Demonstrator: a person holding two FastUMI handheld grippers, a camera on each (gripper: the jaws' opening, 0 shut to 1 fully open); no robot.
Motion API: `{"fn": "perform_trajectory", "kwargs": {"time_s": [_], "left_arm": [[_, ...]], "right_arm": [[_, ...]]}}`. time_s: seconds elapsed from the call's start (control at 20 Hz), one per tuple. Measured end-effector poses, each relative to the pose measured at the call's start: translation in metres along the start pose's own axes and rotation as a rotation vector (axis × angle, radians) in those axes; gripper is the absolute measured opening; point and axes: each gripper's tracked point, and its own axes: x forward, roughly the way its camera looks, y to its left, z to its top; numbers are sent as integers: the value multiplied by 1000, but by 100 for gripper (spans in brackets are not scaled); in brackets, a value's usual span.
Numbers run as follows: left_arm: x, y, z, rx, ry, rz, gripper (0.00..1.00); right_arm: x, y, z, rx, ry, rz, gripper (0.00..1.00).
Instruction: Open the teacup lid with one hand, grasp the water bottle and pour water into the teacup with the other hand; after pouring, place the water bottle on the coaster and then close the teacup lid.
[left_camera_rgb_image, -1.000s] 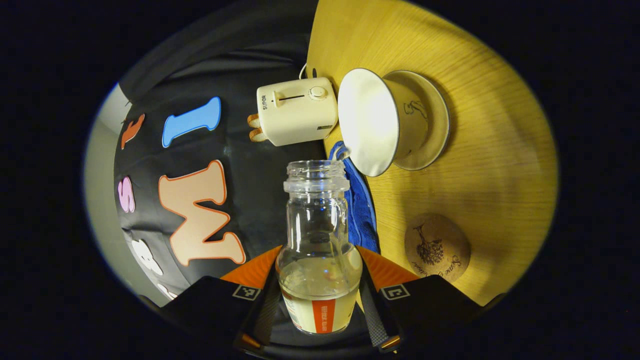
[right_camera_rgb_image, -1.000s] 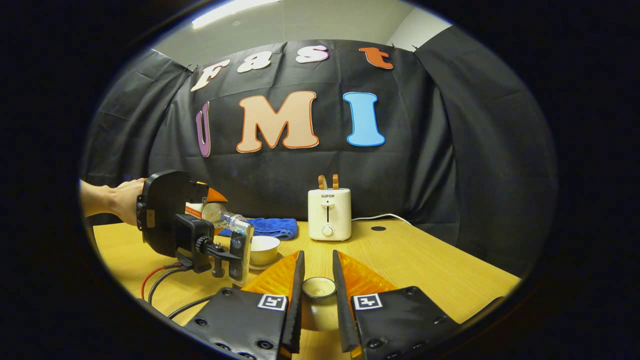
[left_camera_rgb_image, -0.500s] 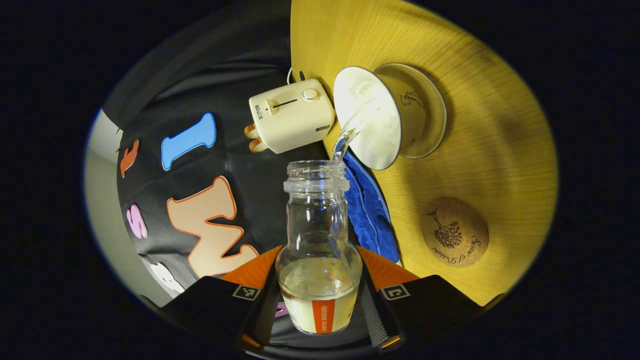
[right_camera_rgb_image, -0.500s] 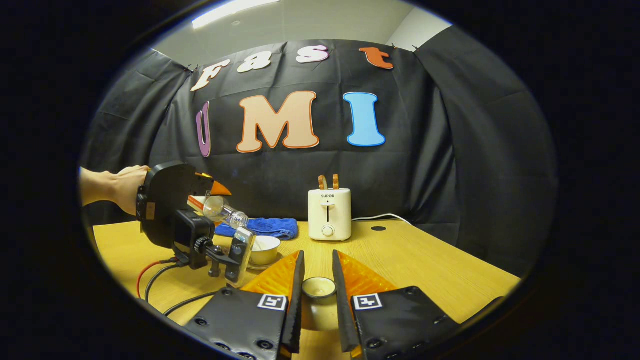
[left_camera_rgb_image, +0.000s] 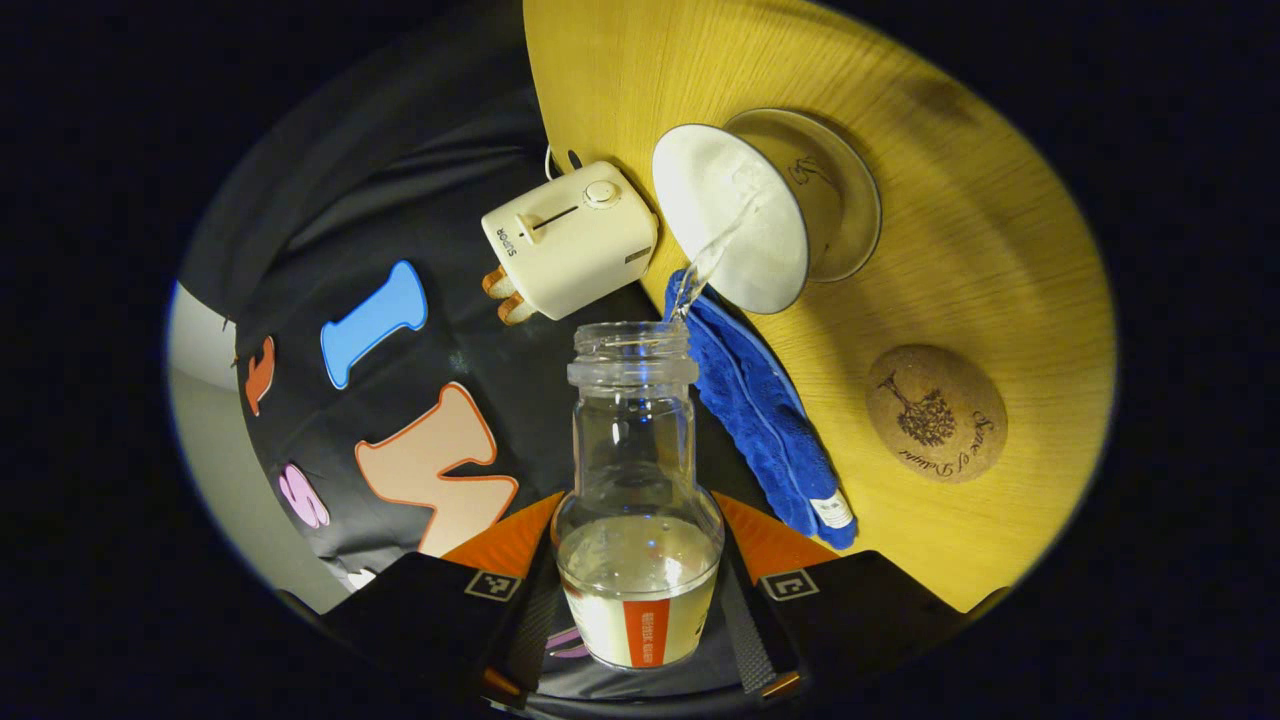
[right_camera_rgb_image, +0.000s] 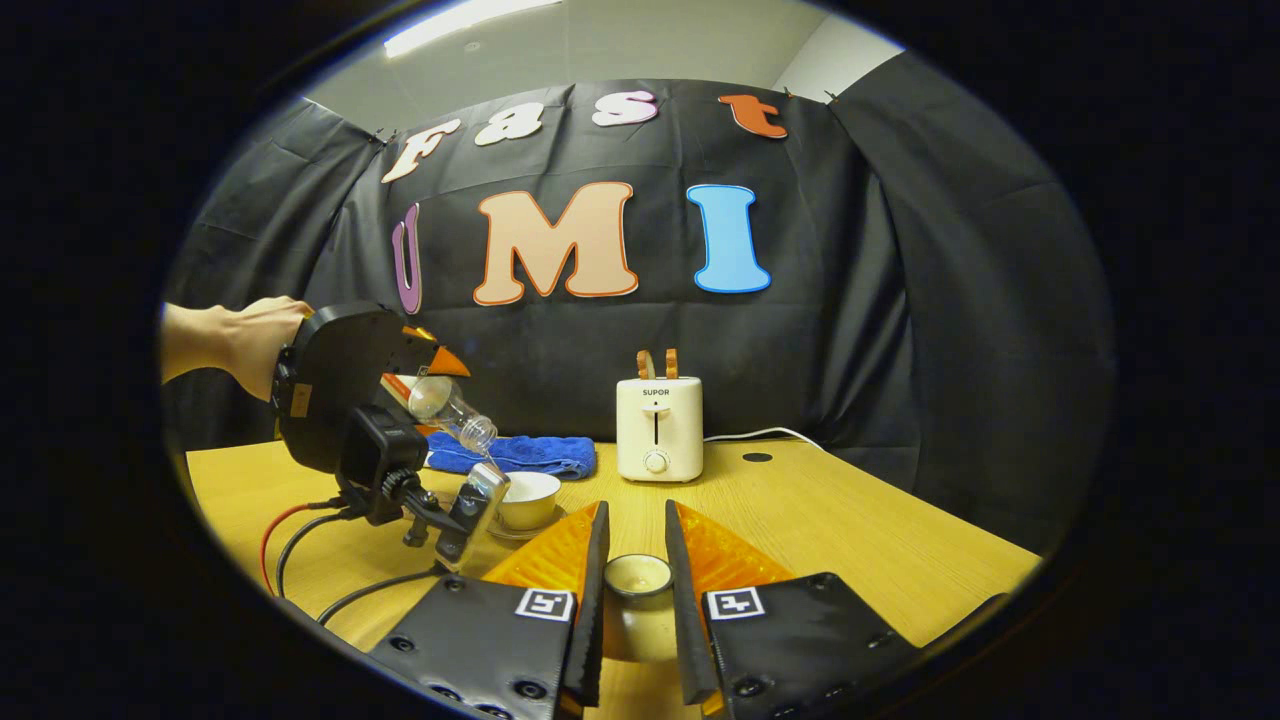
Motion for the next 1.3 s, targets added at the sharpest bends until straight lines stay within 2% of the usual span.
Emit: {"fn": "perform_trajectory", "kwargs": {"time_s": [0.25, 0.5, 1.0, 1.15, 1.2, 1.3], "left_arm": [[0, 17, 4, 97, -4, 32, 71], [-1, 28, 6, 148, -3, 58, 71], [4, 34, 7, 158, -12, 68, 71], [6, 31, 8, 129, -20, 68, 71], [8, 28, 9, 90, -27, 66, 71], [9, 18, 6, -55, -49, 55, 71]], "right_arm": [[-1, -1, 0, 0, 0, 3, 34], [-1, -1, -1, 0, 0, 3, 34], [-1, -1, 0, 0, 0, 3, 34], [-1, -1, -1, 0, -1, 3, 34], [0, -1, -1, 0, -1, 3, 34], [0, -1, 0, 0, -1, 3, 34]]}}
